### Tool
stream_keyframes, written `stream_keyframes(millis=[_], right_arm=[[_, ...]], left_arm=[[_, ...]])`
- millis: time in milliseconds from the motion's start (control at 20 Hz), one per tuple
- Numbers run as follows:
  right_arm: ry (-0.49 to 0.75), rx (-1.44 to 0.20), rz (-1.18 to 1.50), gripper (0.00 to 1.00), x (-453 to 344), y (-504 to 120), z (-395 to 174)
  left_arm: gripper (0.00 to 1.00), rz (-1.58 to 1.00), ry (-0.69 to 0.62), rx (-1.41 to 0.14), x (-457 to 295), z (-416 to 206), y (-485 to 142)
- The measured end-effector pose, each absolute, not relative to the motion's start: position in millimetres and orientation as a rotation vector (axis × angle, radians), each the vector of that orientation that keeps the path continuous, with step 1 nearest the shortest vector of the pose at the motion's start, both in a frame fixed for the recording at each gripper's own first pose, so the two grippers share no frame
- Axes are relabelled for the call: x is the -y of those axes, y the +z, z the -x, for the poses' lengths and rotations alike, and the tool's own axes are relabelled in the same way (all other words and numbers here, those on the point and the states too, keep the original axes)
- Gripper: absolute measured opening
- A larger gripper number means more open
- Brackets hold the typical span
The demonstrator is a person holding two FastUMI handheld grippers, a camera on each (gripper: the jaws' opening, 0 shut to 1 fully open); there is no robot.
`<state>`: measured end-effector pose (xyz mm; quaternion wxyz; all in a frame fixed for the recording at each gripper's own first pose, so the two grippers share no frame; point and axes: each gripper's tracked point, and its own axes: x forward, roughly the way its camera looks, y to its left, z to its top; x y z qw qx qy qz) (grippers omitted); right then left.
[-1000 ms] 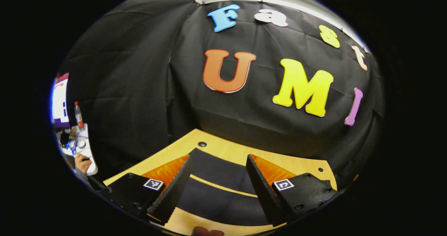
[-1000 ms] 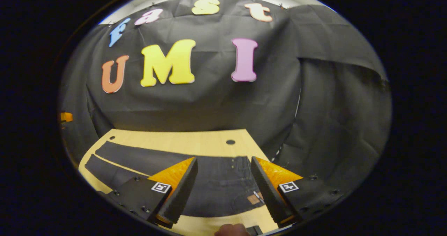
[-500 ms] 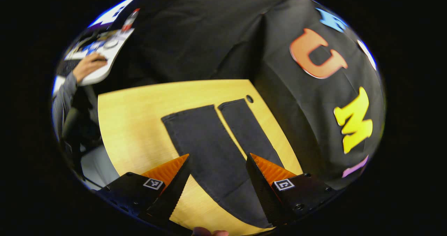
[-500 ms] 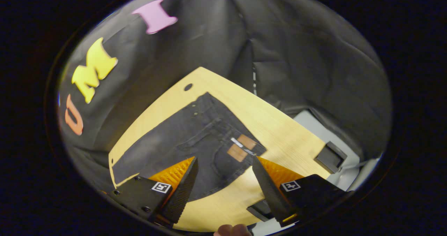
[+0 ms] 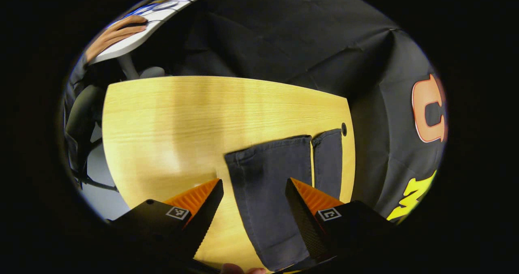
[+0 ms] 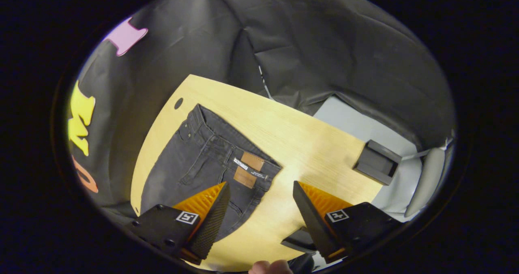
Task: Grasp the waist and the cuffs of the jeans and fold them to make the two legs overlap; first hold the waist and fold one-third of the jeans toward the cuffs, then hold the cuffs and fold the remaining one-third in the same direction to finish folding.
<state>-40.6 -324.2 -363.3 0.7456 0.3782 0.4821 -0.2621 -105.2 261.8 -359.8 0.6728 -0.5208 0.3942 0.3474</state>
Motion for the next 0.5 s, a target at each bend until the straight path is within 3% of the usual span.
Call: stream_keyframes(millis=[500], right_arm=[[-0.639, -1.121, -0.871, 0.98, 326, -375, 34]], left_arm=[[0.99, 1.121, 0.833, -1.072, -274, 88, -382]])
